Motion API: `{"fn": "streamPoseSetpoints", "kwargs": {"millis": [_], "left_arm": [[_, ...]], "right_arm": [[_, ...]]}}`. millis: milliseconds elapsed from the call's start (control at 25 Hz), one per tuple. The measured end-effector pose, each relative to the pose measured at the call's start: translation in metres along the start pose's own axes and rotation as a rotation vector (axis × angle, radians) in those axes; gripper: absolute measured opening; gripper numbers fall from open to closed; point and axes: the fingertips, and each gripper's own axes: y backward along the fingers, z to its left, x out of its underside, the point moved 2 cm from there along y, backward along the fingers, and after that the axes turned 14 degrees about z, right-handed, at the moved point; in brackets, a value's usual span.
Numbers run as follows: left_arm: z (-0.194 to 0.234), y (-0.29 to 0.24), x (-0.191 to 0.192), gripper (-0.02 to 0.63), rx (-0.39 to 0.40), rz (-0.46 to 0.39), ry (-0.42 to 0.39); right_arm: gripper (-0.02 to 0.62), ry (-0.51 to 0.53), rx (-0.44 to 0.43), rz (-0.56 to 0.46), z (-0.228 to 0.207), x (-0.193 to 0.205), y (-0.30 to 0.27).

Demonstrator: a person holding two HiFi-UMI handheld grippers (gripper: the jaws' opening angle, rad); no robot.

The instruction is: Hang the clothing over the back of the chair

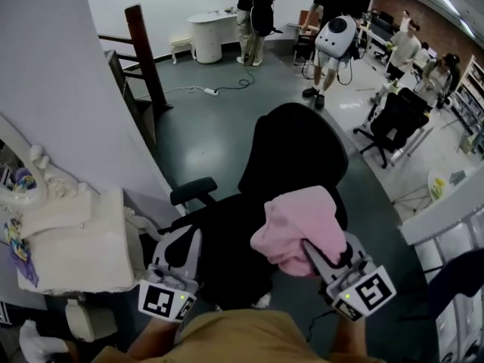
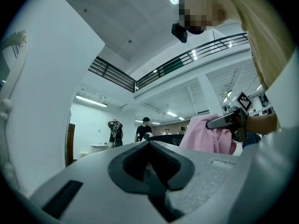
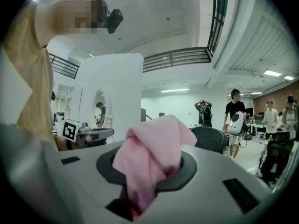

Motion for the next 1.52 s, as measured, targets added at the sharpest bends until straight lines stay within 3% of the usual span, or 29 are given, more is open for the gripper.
{"fn": "streamPoseSetpoints", "kwargs": {"millis": [640, 960, 1280, 1520], "left_arm": [[-0.013, 0.011, -0.010, 0.005, -0.006, -0.040, -0.001], [-0.014, 0.011, -0.011, 0.005, -0.011, -0.033, -0.006], [-0.006, 0.006, -0.012, 0.005, -0.029, -0.030, 0.009], [0.000, -0.001, -0.015, 0.005, -0.049, -0.029, 0.009]], "right_arm": [[0.118, 0.222, 0.094, 0.020, -0.076, -0.059, -0.035], [0.121, 0.209, 0.133, 0.020, -0.142, -0.094, -0.046], [0.124, 0.271, 0.219, 0.093, -0.187, -0.104, -0.067], [0.126, 0.219, 0.281, 0.088, -0.232, -0.113, -0.067]]}}
